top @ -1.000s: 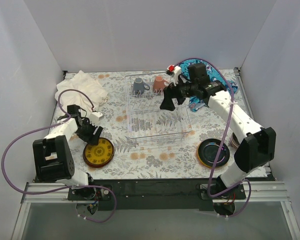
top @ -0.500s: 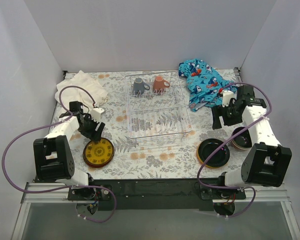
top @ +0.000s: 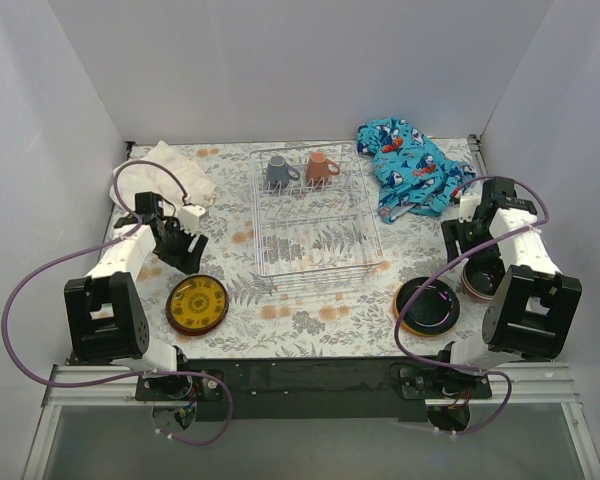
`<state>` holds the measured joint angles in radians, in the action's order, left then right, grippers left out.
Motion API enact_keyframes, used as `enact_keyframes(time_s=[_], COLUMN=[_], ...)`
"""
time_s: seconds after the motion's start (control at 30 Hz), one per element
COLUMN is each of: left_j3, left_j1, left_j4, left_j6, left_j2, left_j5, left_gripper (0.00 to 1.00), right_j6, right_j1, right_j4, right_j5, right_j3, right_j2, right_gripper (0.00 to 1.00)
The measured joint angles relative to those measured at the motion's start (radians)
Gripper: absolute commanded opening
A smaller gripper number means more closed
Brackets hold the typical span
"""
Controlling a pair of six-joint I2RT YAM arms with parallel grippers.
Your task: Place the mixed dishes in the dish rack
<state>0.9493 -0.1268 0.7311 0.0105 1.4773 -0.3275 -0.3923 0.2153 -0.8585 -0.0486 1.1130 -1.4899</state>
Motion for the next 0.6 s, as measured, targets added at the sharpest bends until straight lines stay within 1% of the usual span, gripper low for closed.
enact_keyframes(time_s=[0.2, 0.3, 0.33, 0.4, 0.43, 0.5, 0.53, 0.6], left_j3=[0.082, 0.132, 0.146, 0.166, 0.172, 0.180, 0.182, 0.183], left_j1=[0.002, 0.011, 0.014, 0.023, 0.027, 0.041, 0.048, 0.063], left_j4=[0.040, 0.055, 0.055, 0.060, 0.061, 0.067, 0.071, 0.076], left_j6=[-0.009, -0.024, -0.029, -0.035, -0.038, -0.042, -0.044, -0.045], left_j2=[0.003, 0.018, 0.024, 0.035, 0.040, 0.050, 0.054, 0.060], left_j5=[0.009, 0.014, 0.016, 0.022, 0.025, 0.032, 0.034, 0.039], left_gripper=[0.68, 0.68, 0.68, 0.68, 0.68, 0.68, 0.68, 0.68], right_j6=[0.019, 0.028, 0.031, 0.032, 0.036, 0.042, 0.043, 0.053], right_j1=[0.013, 0.028, 0.034, 0.045, 0.049, 0.055, 0.058, 0.060], right_j4=[0.021, 0.027, 0.030, 0.031, 0.029, 0.029, 0.027, 0.022], right_j5=[0.024, 0.024, 0.024, 0.023, 0.021, 0.011, 0.003, -0.009], right_j3=[-0.018, -0.019, -0.022, -0.031, -0.034, -0.042, -0.044, -0.048], right_j2=[-0.008, -0.015, -0.016, -0.016, -0.016, -0.016, -0.016, -0.015], right_gripper=[0.65, 0.57, 0.49, 0.44, 0.38, 0.30, 0.24, 0.19])
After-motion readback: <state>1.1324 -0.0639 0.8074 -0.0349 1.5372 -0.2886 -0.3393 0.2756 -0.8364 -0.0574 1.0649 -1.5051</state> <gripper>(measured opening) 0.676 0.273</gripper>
